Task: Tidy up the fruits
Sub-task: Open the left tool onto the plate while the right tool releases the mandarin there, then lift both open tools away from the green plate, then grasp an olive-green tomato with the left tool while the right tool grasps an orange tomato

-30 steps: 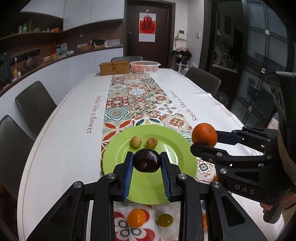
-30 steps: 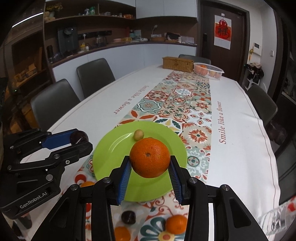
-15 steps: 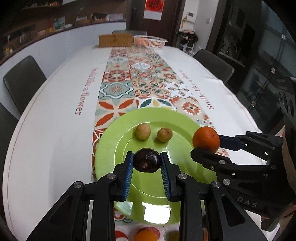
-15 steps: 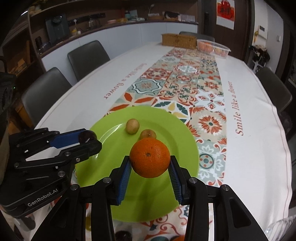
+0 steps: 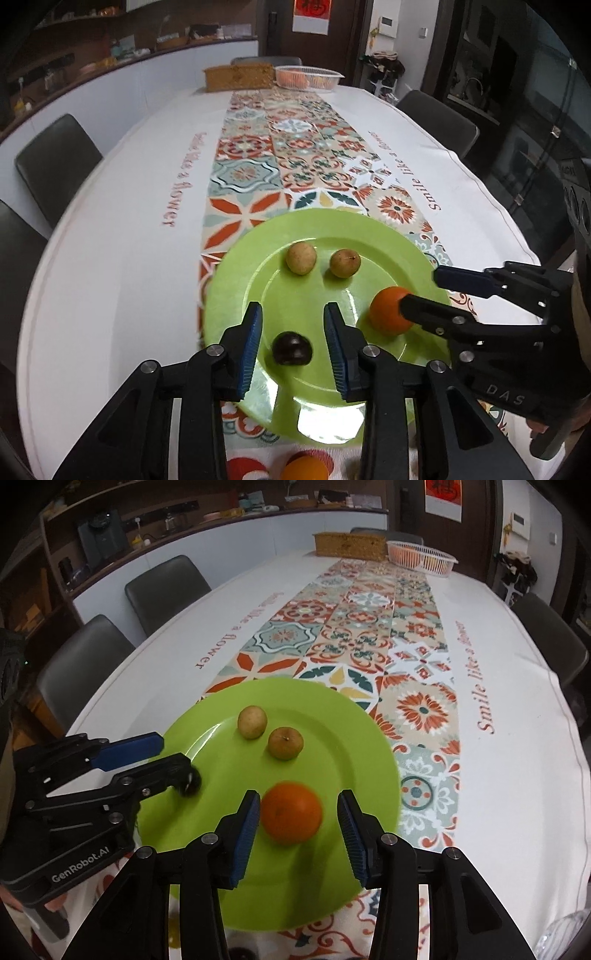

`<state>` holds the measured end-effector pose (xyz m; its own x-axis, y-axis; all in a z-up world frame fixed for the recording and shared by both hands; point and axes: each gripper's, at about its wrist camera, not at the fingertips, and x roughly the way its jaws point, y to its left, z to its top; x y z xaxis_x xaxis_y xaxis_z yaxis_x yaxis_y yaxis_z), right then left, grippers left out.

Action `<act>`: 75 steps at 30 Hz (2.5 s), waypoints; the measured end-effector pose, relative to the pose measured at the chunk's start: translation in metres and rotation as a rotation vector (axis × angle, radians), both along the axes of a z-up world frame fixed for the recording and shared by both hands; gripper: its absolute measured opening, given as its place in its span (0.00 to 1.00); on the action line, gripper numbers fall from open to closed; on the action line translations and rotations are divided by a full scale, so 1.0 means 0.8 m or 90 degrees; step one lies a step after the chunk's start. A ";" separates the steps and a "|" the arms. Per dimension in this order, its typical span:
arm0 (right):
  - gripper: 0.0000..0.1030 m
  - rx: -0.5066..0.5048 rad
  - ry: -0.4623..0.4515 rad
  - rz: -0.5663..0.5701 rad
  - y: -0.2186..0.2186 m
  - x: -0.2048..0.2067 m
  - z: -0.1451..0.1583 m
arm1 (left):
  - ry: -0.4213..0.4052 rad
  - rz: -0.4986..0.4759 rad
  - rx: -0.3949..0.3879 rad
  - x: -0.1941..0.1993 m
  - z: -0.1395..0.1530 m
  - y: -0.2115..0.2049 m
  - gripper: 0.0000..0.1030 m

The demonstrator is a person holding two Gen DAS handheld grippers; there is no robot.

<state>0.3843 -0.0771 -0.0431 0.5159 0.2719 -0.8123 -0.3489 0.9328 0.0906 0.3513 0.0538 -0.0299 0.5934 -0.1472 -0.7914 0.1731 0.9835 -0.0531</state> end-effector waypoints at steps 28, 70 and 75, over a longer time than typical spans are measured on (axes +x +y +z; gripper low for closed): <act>0.52 0.052 -0.139 0.014 -0.014 -0.169 0.099 | -0.154 0.010 0.017 -0.186 0.103 -0.002 0.55; 0.52 -0.008 0.032 0.028 -0.010 -0.202 -0.046 | 0.043 0.042 0.011 -0.223 -0.055 0.012 0.53; 0.47 -0.011 0.039 0.028 -0.008 -0.193 -0.052 | 0.058 0.032 -0.004 -0.216 -0.063 0.011 0.41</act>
